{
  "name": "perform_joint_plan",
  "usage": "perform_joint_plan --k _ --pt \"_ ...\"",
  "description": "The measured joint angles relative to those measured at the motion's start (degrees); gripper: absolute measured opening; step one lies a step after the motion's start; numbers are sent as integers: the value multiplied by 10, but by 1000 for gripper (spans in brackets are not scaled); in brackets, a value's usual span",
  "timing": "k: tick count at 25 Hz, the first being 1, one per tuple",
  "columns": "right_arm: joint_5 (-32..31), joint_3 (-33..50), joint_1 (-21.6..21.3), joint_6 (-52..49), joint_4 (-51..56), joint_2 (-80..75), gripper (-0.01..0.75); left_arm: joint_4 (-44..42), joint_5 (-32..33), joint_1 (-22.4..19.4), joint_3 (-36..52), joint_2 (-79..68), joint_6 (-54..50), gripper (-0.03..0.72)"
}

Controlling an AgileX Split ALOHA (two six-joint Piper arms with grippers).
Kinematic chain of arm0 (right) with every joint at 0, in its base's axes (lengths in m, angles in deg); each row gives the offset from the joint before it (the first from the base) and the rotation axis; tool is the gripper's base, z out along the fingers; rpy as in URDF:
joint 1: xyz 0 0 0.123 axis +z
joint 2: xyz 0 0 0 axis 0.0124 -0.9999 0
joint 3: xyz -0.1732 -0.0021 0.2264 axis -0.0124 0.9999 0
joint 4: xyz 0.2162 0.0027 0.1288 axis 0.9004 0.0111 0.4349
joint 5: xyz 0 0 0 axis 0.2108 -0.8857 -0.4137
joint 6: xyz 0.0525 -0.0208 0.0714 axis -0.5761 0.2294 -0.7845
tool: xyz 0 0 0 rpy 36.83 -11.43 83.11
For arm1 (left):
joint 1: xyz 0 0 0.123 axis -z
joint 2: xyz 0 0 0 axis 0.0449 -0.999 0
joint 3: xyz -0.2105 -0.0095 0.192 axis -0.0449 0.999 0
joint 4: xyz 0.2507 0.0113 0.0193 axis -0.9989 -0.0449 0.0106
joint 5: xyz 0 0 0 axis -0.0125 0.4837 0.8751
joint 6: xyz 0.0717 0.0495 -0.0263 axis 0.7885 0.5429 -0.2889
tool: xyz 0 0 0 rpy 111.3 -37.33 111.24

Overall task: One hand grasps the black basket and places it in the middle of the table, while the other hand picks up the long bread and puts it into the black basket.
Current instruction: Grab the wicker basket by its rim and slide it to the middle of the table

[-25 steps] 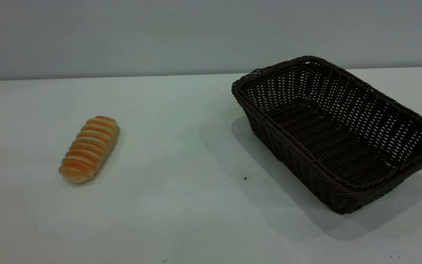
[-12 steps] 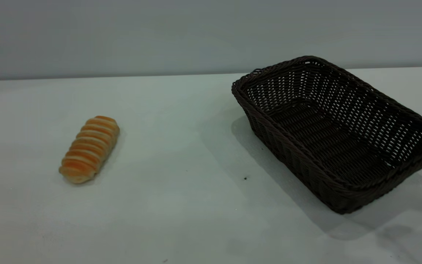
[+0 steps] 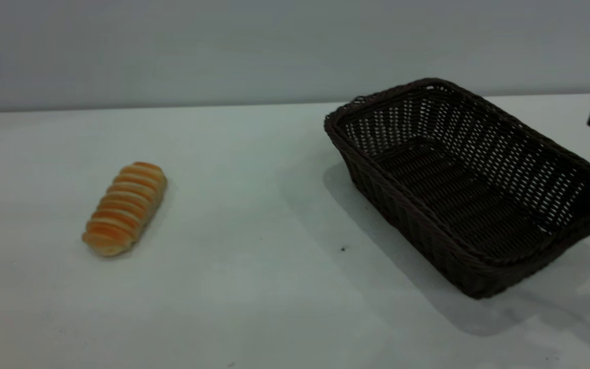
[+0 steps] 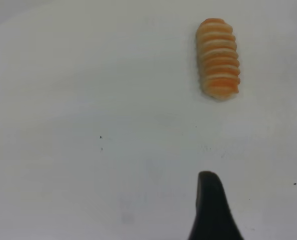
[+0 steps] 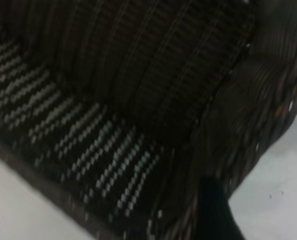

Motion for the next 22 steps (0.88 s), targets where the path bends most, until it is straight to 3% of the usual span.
perform_joint_plan --k 5,13,16,19,22 --pt "61 -14 0 9 76 -60 483 0 -1 0 0 0 0 508" --pt "56 -100 0 60 159 -207 479 0 -8 0 0 0 0 508" --pt "54 -110 0 63 168 -244 404 0 -11 0 0 0 0 508" --pt "45 -114 -2 70 171 -245 237 0 -15 0 0 0 0 508" --pt "36 -113 -3 97 173 -237 239 1 -15 0 0 0 0 508"
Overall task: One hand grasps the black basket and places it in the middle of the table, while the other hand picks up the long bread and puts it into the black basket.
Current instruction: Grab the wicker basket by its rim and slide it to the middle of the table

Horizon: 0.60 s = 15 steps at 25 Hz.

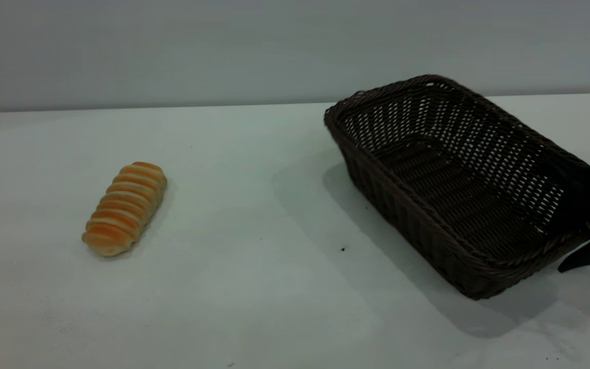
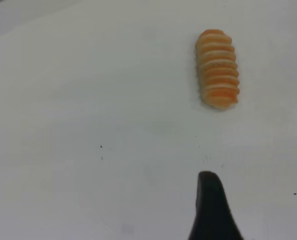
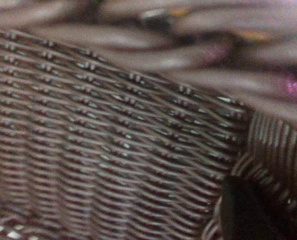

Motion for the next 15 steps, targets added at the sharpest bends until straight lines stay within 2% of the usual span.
perform_joint_plan --k 5,11,15 --pt "-37 -3 0 66 -10 62 244 0 0 0 0 0 0 508" --pt "-204 -84 4 141 -43 82 244 0 2 0 0 0 0 508" --pt "-275 -148 33 154 -86 58 244 0 5 0 0 0 0 508"
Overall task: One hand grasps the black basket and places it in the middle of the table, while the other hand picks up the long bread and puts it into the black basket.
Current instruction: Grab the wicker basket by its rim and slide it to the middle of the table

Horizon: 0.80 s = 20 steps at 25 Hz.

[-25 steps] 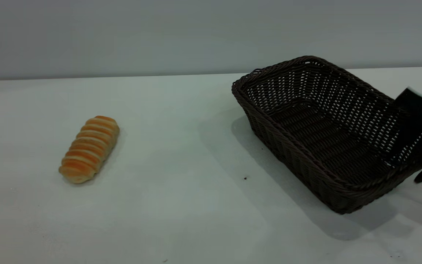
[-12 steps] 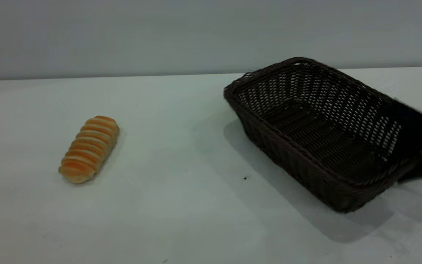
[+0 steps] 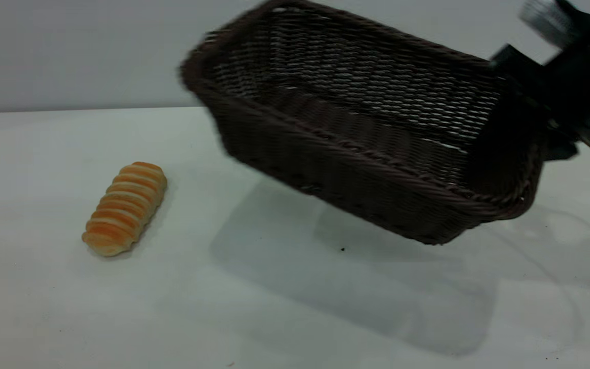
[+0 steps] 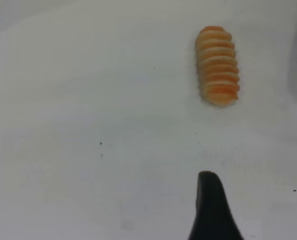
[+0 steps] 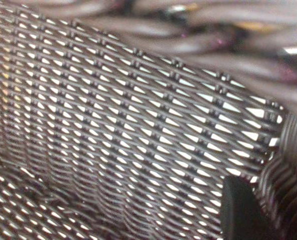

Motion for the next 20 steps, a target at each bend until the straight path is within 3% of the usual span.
perform_joint_plan --k 8,20 --pt "-46 -125 87 -51 -148 -83 244 0 13 0 0 0 0 508" --pt "-61 -241 109 -102 -175 -208 244 11 25 0 0 0 0 508"
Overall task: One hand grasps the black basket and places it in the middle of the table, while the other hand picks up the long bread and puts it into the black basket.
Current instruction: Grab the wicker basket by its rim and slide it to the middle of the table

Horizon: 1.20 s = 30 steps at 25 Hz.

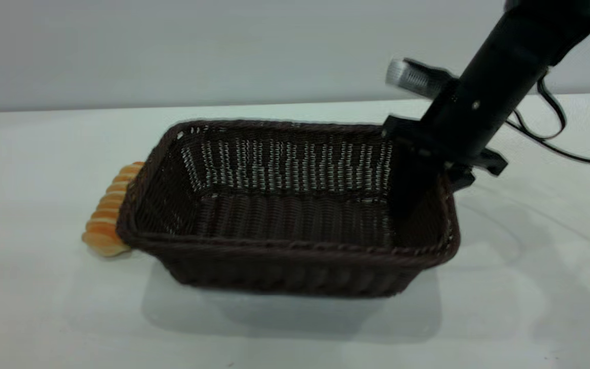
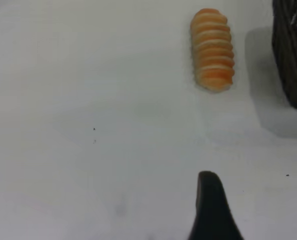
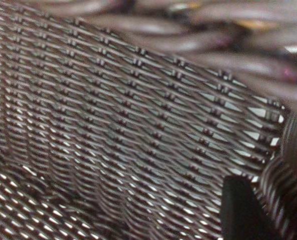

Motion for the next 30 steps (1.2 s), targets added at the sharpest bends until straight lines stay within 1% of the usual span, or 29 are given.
perform_joint_plan --k 11,13,16,19,23,27,30 --pt "0 -10 1 0 -2 -23 251 1 9 0 0 0 0 508" --pt "-3 -10 1 0 -2 -23 287 1 9 0 0 0 0 508" --pt "-7 -11 0 -3 -11 -17 367 1 11 0 0 0 0 508" --pt "-25 -24 -6 -21 -25 -5 424 1 13 0 0 0 0 508" --pt "-71 -59 -35 -49 -64 16 444 1 13 0 0 0 0 508" --pt "-131 -92 -77 -73 -103 47 446 1 13 0 0 0 0 508" --pt "-159 -102 -110 -76 -112 79 446 1 13 0 0 0 0 508"
